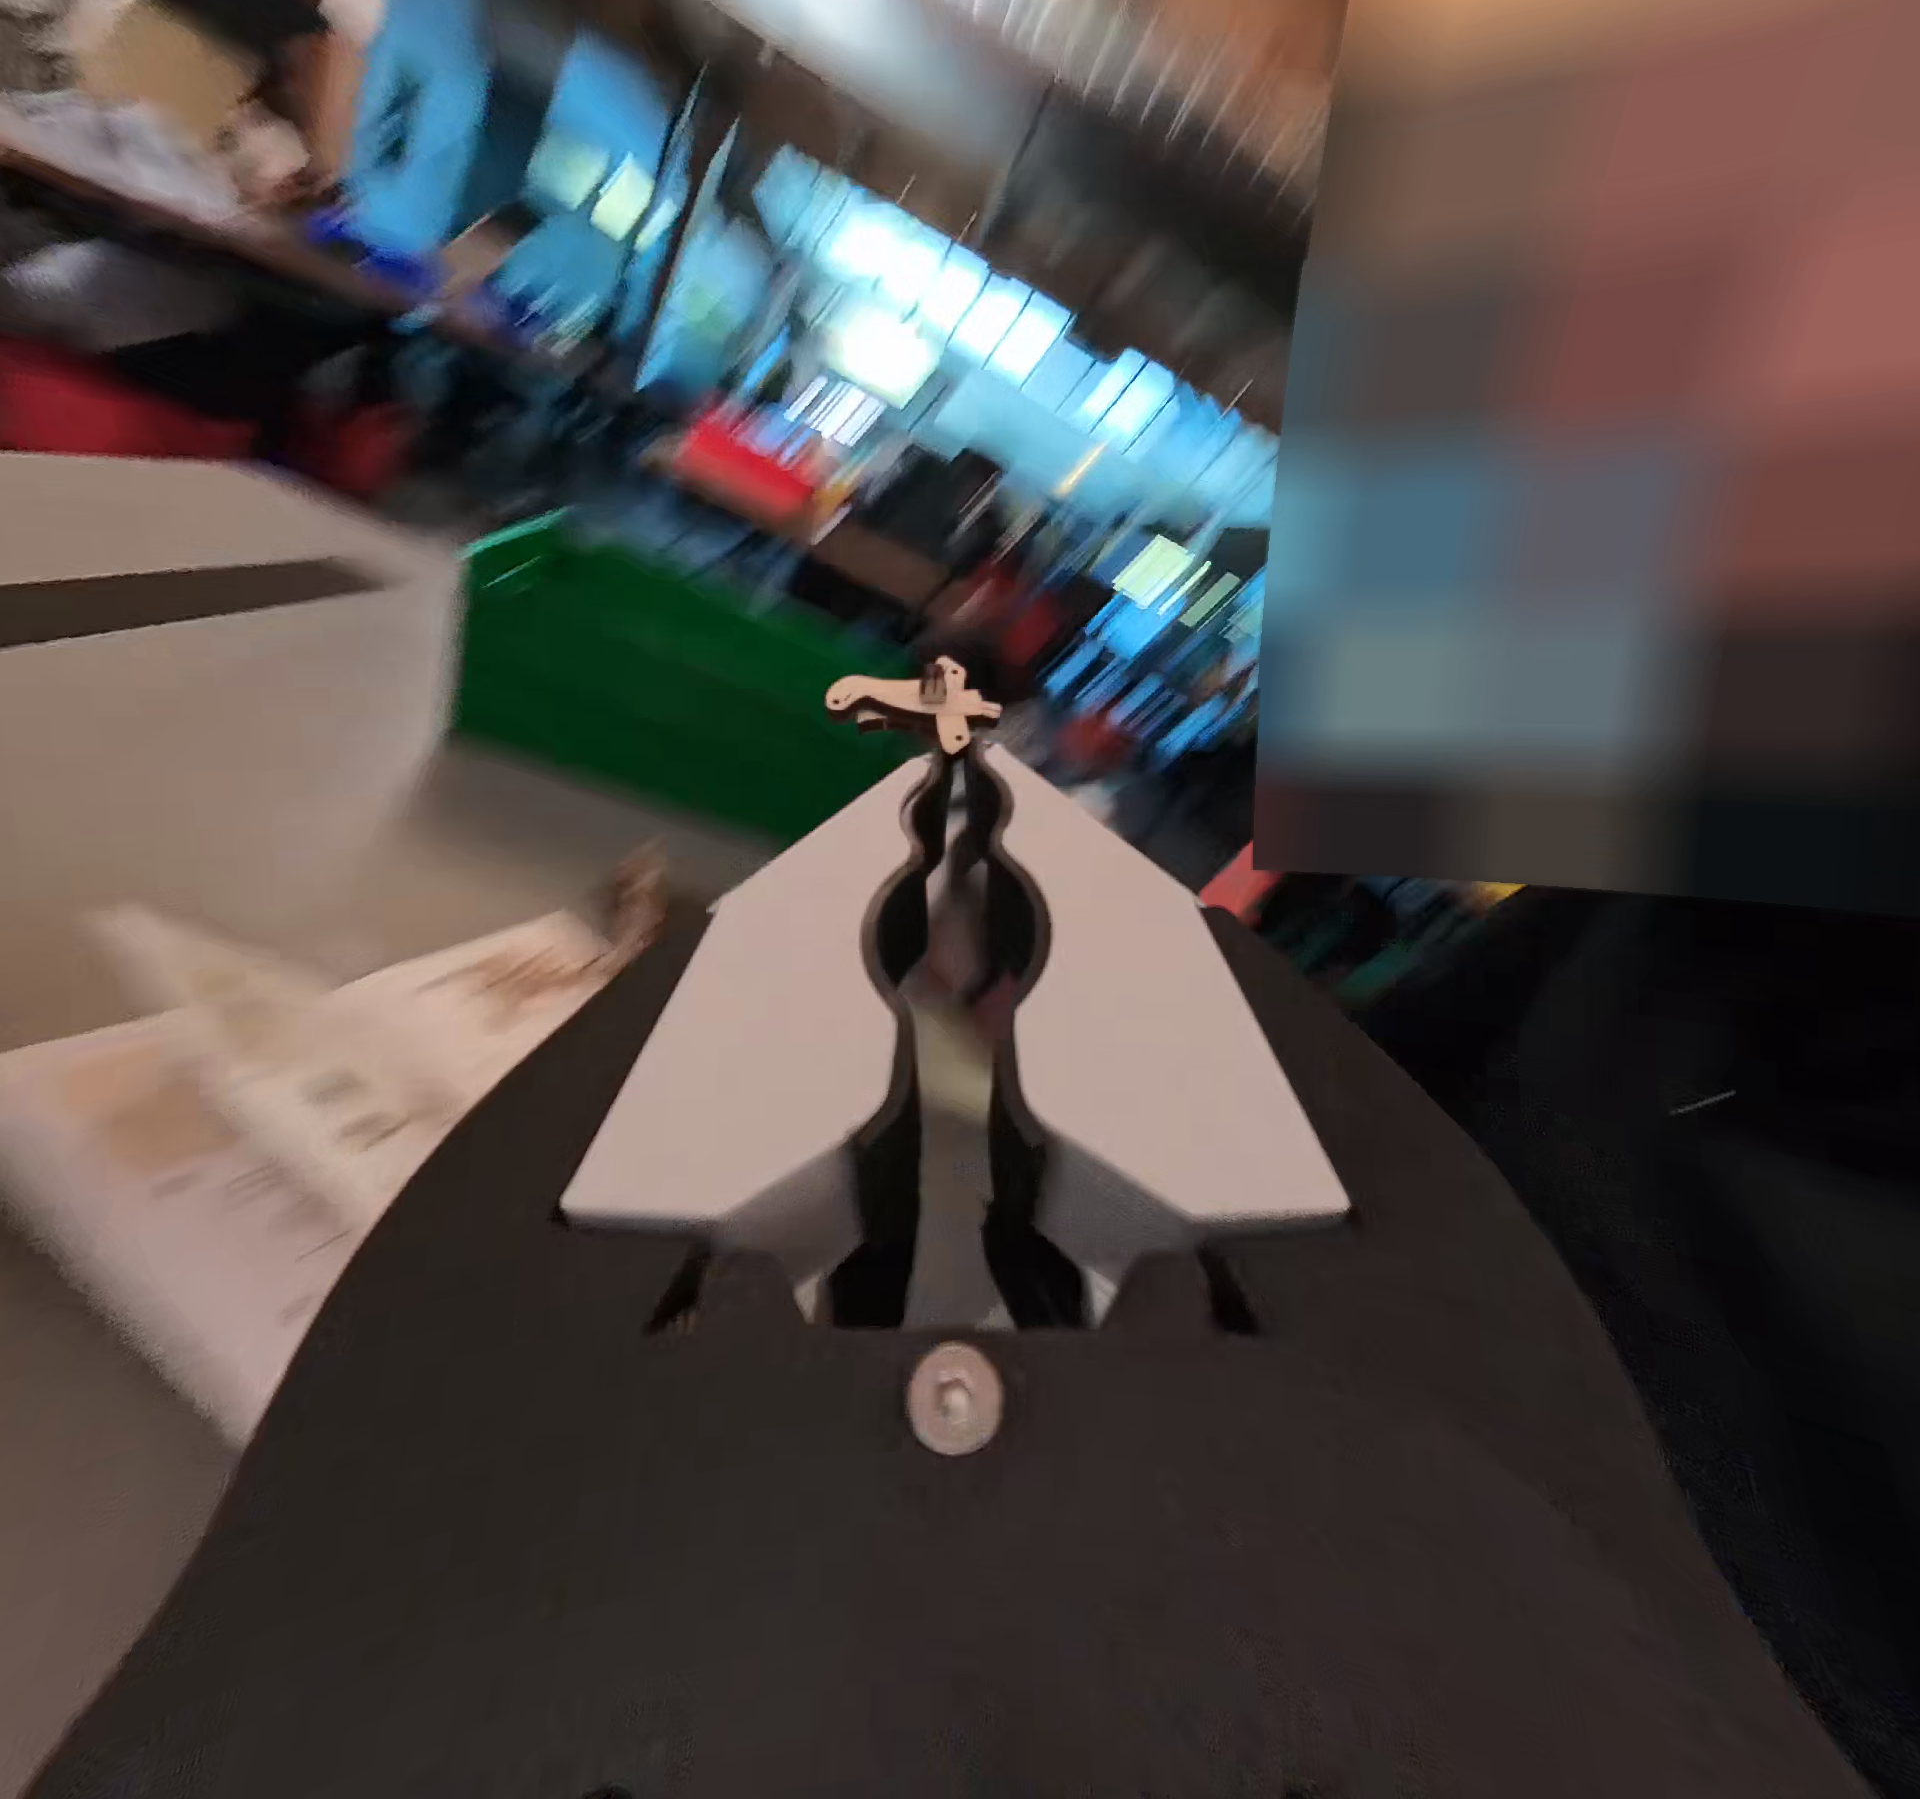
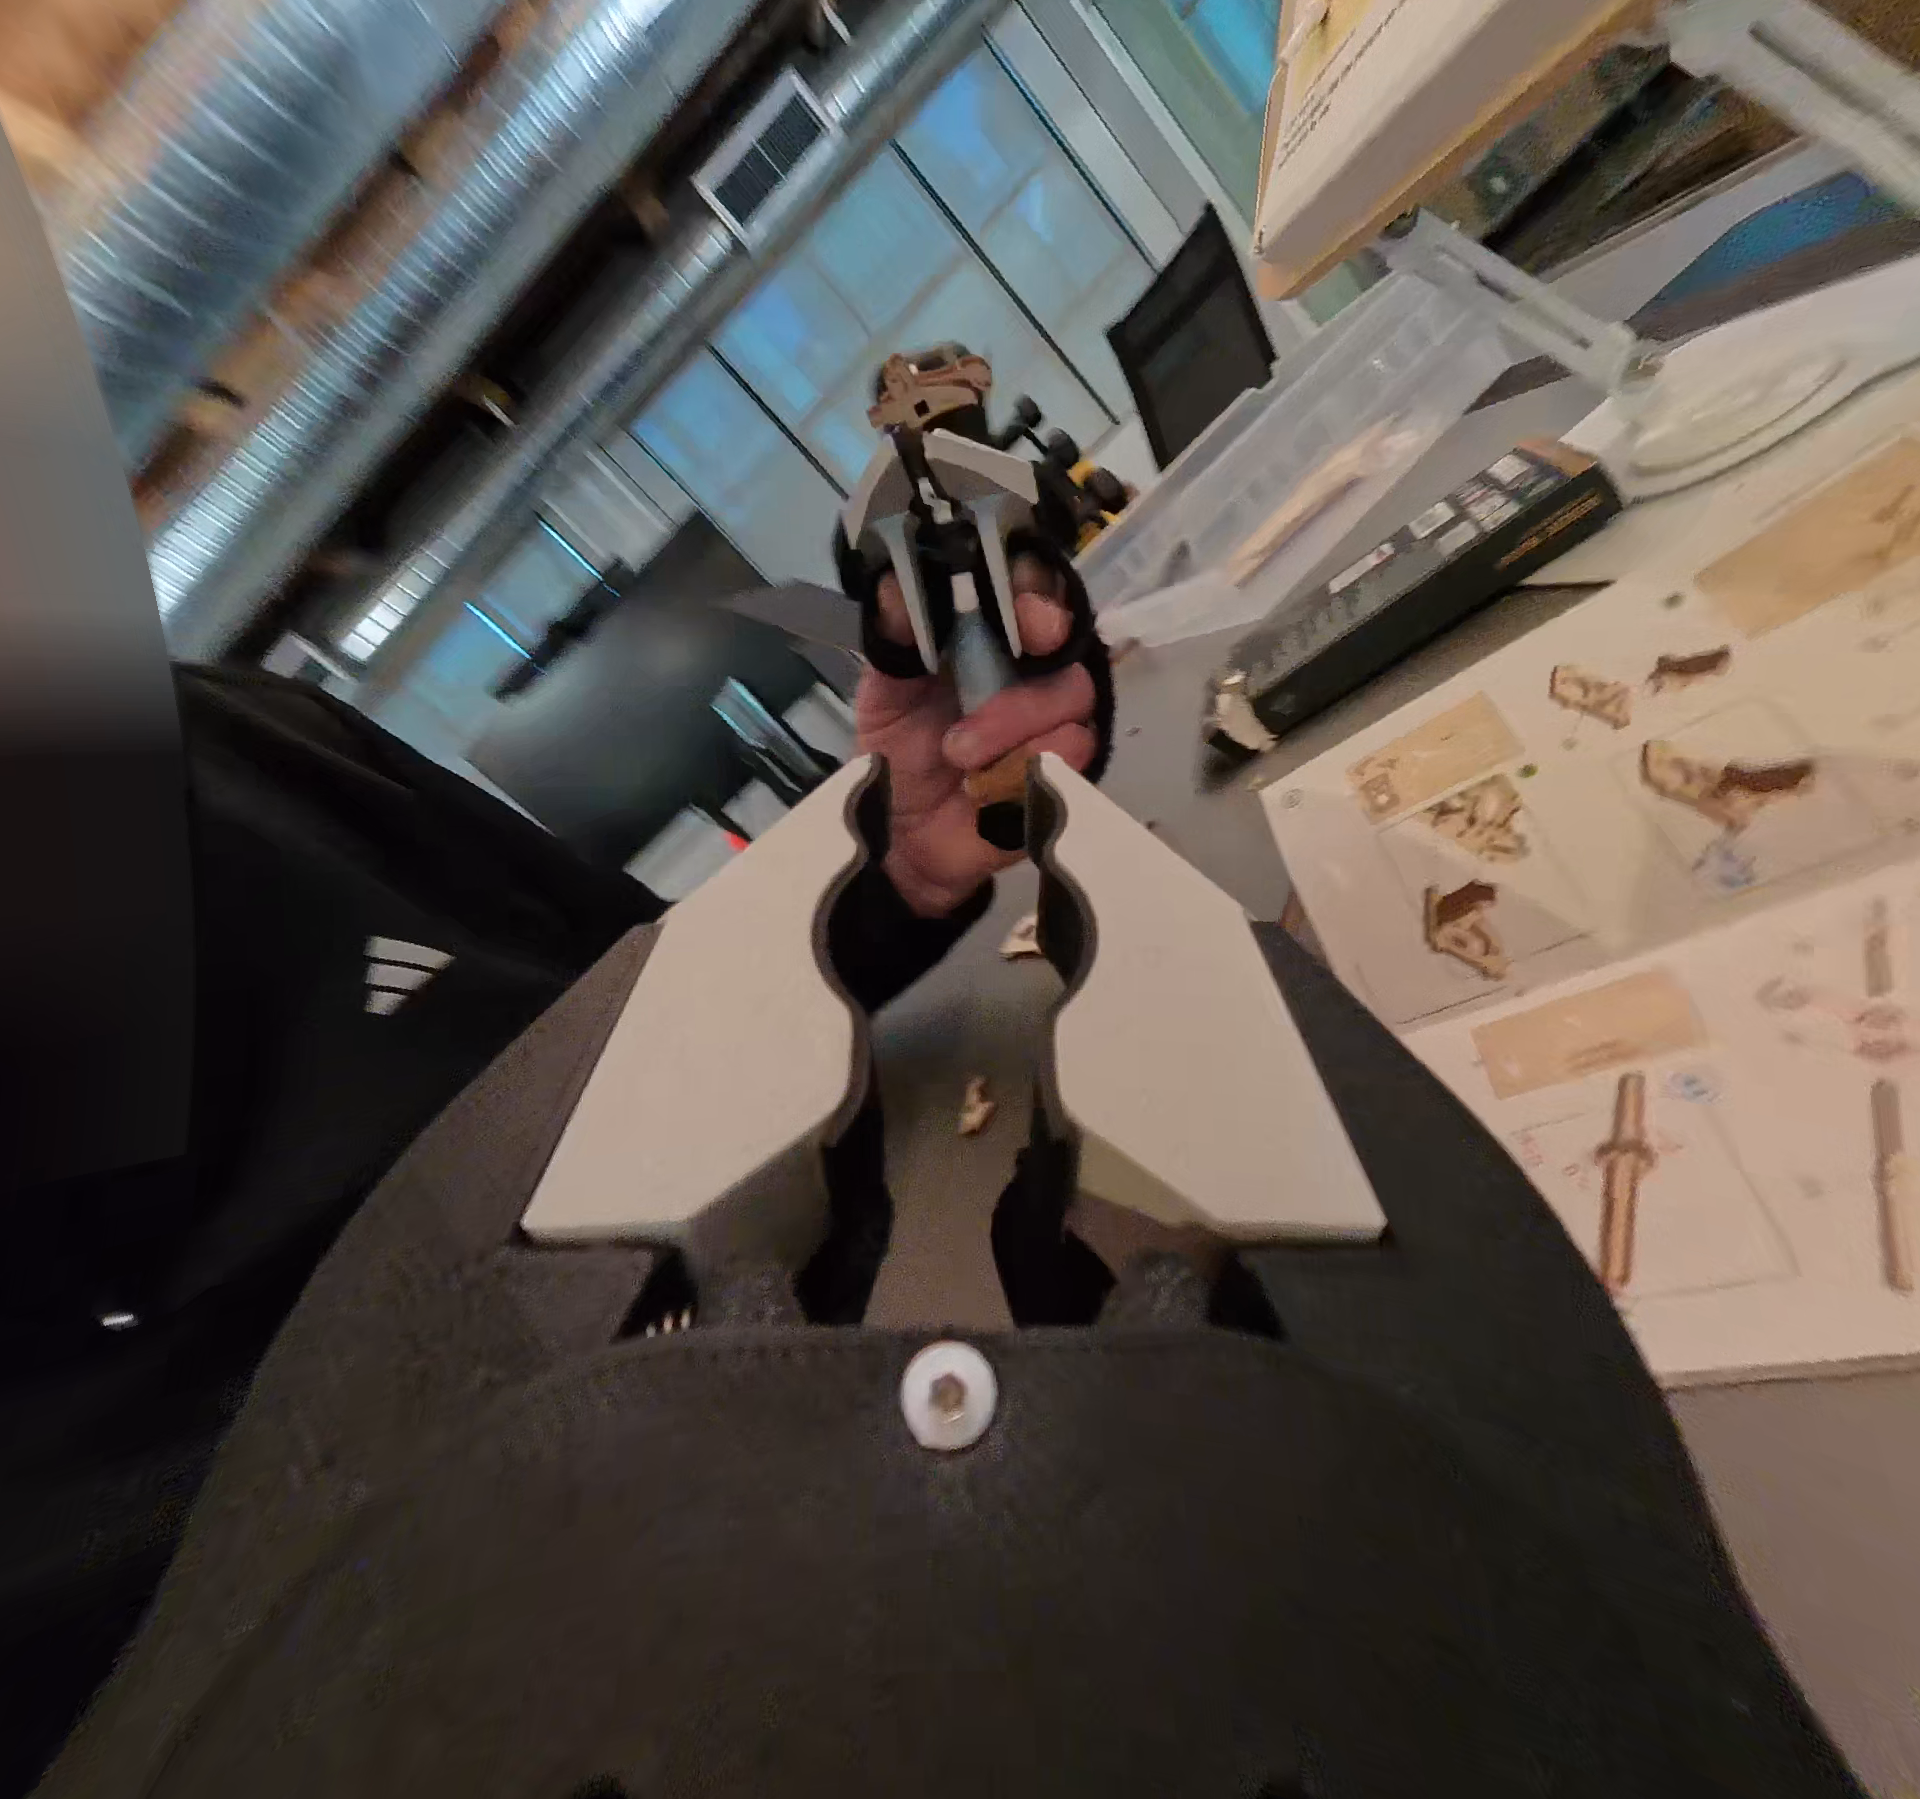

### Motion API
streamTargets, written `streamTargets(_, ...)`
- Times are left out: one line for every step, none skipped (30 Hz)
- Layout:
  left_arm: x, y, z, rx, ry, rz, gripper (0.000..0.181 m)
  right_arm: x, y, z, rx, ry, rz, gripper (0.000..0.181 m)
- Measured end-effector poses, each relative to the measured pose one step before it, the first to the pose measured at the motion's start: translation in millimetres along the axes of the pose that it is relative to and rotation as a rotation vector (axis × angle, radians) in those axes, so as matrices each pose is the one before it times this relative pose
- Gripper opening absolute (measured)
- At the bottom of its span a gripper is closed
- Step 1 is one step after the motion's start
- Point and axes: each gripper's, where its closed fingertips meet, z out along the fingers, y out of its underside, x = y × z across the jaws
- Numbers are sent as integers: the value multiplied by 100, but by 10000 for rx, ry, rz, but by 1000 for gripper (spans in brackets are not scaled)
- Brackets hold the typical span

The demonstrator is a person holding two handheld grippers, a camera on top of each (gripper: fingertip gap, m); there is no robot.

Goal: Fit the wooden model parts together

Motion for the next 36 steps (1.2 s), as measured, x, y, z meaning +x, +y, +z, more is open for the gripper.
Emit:
streamTargets(-219, 1006, 313, -814, -623, 876, 1, -339, -141, 515, -121, 227, -656, 24)
streamTargets(-137, 830, 300, -735, -596, 882, 1, -416, -305, 485, -30, 131, -614, 25)
streamTargets(-245, 652, 233, -650, -641, 788, 1, -241, -270, 451, -76, 170, -526, 25)
streamTargets(-83, 543, 207, -587, -481, 715, 1, 11, -164, 360, -141, 261, -458, 25)
streamTargets(35, 429, 170, -499, -340, 617, 1, 76, -186, 281, -112, 263, -413, 23)
streamTargets(73, 285, 112, -377, -290, 527, 1, 97, -239, 176, -27, 225, -360, 23)
streamTargets(162, 230, 84, -315, -205, 478, 1, 179, -207, 110, -17, 235, -320, 23)
streamTargets(271, 185, 86, -269, -96, 411, 1, 244, -78, 83, -79, 258, -320, 22)
streamTargets(180, 169, 82, -224, -120, 353, 1, 246, 58, 86, -145, 259, -355, 21)
streamTargets(146, 106, 54, -160, -95, 273, 1, 275, 173, 78, -195, 294, -410, 20)
streamTargets(133, 62, 53, -100, -46, 169, 1, 232, 277, 92, -242, 293, -455, 21)
streamTargets(171, 69, 60, -83, 6, 117, 1, 21, 256, 89, -218, 181, -473, 21)
streamTargets(95, 105, 67, -101, -29, 136, 1, -135, 214, 108, -193, 105, -484, 21)
streamTargets(125, 95, 56, -98, -22, 150, 1, -50, 243, 116, -217, 160, -460, 21)
streamTargets(123, 56, 66, -75, -10, 133, 1, -68, 272, 151, -230, 149, -440, 21)
streamTargets(141, 61, 86, -96, 3, 104, 1, -48, 214, 144, -206, 151, -382, 21)
streamTargets(71, 93, 102, -136, -44, 108, 1, 1, 111, 133, -145, 169, -302, 21)
streamTargets(12, 84, 101, -130, -90, 133, 1, 13, 71, 106, -106, 147, -218, 22)
streamTargets(82, 57, 94, -110, -45, 139, 1, 26, 36, 85, -63, 127, -143, 23)
streamTargets(86, 20, 87, -96, -36, 133, 1, 38, 65, 77, -53, 101, -85, 23)
streamTargets(-10, 59, 76, -101, -90, 115, 1, -13, 130, 61, -68, 34, -48, 21)
streamTargets(7, 71, 69, -88, -55, 103, 1, 19, 107, 8, -32, 31, -17, 17)
streamTargets(1, -1, 52, -22, -40, 44, 1, 38, 53, -20, 19, 20, 2, 15)
streamTargets(56, 19, 52, -13, 15, 7, 1, -10, 70, -23, 8, -26, 36, 15)
streamTargets(51, -3, 45, 22, 23, -11, 1, -6, 65, -35, -1, -50, 84, 15)
streamTargets(39, 29, 51, 28, 20, -22, 1, -4, 73, -31, -8, -44, 92, 15)
streamTargets(19, 34, 59, 41, 17, -42, 1, -9, 65, -8, -8, -22, 69, 15)
streamTargets(30, 1, 25, 59, 20, -69, 1, -4, 66, -9, -9, -14, 64, 15)
streamTargets(11, 14, 0, 54, -16, -47, 1, -20, 72, -1, -24, -20, 87, 15)
streamTargets(-5, 60, -20, 27, -55, 6, 1, -27, 48, 40, -29, -18, 94, 15)
streamTargets(13, 82, -25, 10, -66, 44, 1, -54, 100, 62, -75, -16, 84, 15)
streamTargets(-1, 121, -35, -13, -92, 61, 1, -61, 123, 78, -131, -2, 68, 15)
streamTargets(-20, 130, -43, -29, -140, 115, 1, -49, 103, 107, -139, 11, 85, 15)
streamTargets(-11, 121, -80, -42, -160, 189, 1, -72, 94, 129, -140, -16, 129, 14)
streamTargets(-24, 98, -78, -52, -153, 184, 1, -95, 72, 121, -124, -51, 123, 14)
streamTargets(-40, 76, -70, -41, -123, 114, 1, -65, 43, 101, -92, -56, 137, 14)
